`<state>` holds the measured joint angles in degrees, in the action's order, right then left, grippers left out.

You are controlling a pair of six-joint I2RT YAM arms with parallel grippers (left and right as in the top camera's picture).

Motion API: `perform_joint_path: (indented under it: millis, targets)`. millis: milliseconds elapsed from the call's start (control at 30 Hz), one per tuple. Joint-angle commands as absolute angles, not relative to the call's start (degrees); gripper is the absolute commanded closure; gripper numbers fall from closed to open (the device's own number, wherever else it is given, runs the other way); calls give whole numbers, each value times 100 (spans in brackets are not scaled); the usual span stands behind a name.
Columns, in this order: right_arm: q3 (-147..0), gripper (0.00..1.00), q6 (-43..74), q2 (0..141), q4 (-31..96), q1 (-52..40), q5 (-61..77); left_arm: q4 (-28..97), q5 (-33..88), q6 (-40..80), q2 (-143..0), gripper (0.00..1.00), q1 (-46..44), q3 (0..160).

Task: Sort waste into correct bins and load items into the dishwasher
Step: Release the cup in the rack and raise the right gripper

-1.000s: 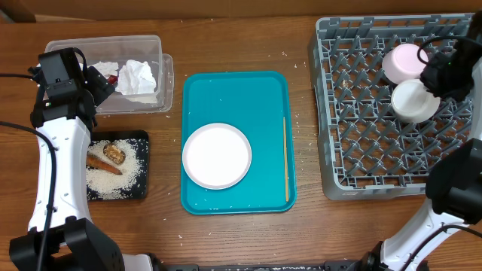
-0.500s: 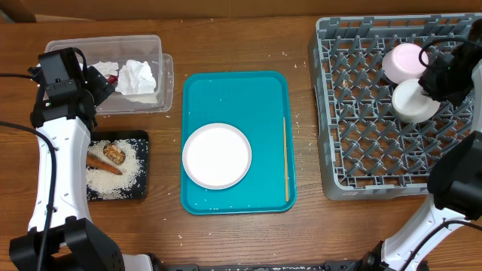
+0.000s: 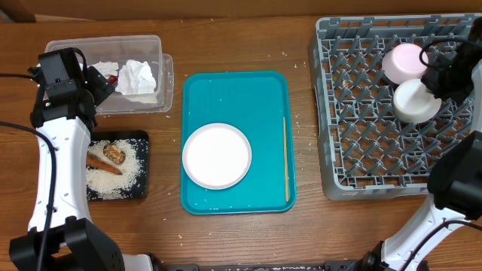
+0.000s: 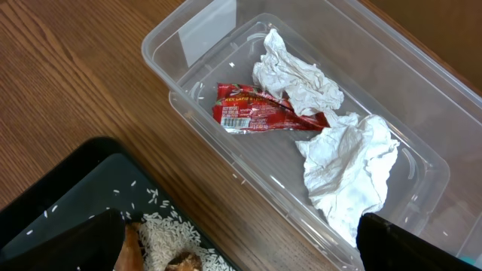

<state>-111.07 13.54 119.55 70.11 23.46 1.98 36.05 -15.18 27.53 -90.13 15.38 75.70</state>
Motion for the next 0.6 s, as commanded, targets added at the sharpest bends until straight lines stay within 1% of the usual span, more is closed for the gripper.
perform_joint_path:
  millis: [0,200,367,467,567]
  targets:
    - [-11085,96,1529,11966,7006,2475,-266,3605,-1516,2851,-9063,0,1535,7607]
    - [-11118,96,1658,11961,7091,2685,-370,3603,-1516,2851,-9063,0,1535,7607]
    - [-11441,96,1653,11865,7422,2698,-117,3605,-1516,2851,-9063,0,1535,7607]
    - [-11633,96,1605,11655,7568,2600,270,3605,-1514,2851,-9063,0,1535,7607]
    - [-11688,96,1219,11340,7618,2401,1153,3605,-1516,2853,-9063,0,1535,7607]
